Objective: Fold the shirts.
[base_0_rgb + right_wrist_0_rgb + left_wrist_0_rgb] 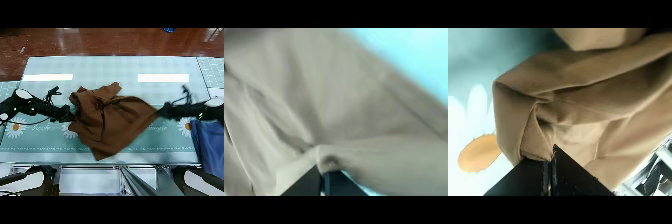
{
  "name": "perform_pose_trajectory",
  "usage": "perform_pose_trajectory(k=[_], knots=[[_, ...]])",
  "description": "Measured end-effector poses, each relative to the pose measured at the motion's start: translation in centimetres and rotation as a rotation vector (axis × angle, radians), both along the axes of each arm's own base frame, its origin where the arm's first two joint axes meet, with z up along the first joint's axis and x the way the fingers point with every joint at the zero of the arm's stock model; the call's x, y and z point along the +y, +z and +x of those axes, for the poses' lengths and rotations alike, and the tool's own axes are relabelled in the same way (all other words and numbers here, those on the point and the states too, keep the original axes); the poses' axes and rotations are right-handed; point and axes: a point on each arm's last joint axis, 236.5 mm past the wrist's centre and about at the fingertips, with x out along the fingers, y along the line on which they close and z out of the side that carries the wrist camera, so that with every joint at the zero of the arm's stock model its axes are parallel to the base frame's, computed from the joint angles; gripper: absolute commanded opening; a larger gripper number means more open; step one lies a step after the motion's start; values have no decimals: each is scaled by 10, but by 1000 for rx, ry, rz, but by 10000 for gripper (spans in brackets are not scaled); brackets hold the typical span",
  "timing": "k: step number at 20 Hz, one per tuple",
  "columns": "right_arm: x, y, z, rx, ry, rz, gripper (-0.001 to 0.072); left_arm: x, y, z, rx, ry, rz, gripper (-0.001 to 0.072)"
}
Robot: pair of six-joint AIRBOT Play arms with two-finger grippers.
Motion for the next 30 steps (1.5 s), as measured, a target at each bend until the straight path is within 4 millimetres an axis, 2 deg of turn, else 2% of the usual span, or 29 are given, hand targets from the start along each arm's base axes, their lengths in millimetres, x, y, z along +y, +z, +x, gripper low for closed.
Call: perform_pose_trajectory(k=[2,4,6,8,9,10,12,14,17,19,21,23,25,27,30], knots=[[-33,24,43,-71,-36,-46,23,-1,7,9,-23,12,-11,18],[-56,45,85,-124,-58,-69,23,-5,13,16,-38,27,-33,18],[-69,52,119,-141,-70,-73,23,-11,16,20,-52,29,-43,18],[-74,45,147,-130,-82,-67,28,-18,17,22,-65,22,-46,17],[-73,36,156,-110,-92,-57,186,-20,17,24,-73,20,-43,18],[-71,28,163,-86,-98,-43,428,-23,16,26,-82,21,-42,18],[-66,14,169,-44,-105,-19,408,-25,15,29,-97,23,-33,18],[-66,12,165,-9,-98,3,408,-27,15,30,-103,24,-32,17],[-88,22,141,25,-62,-47,408,-27,15,33,-111,29,-29,18],[-103,22,108,83,-24,-132,408,-27,15,33,-112,29,-28,18],[-103,14,68,148,0,-180,407,-27,15,33,-114,30,-28,18],[-83,1,30,196,25,-173,407,-27,15,34,-115,30,-27,18],[-53,-16,0,230,57,-141,407,-27,15,34,-116,31,-26,17],[-22,-32,-15,240,83,-115,407,-27,15,34,-117,32,-26,18],[23,-47,-18,220,112,-81,407,-27,15,34,-117,31,-26,18]])
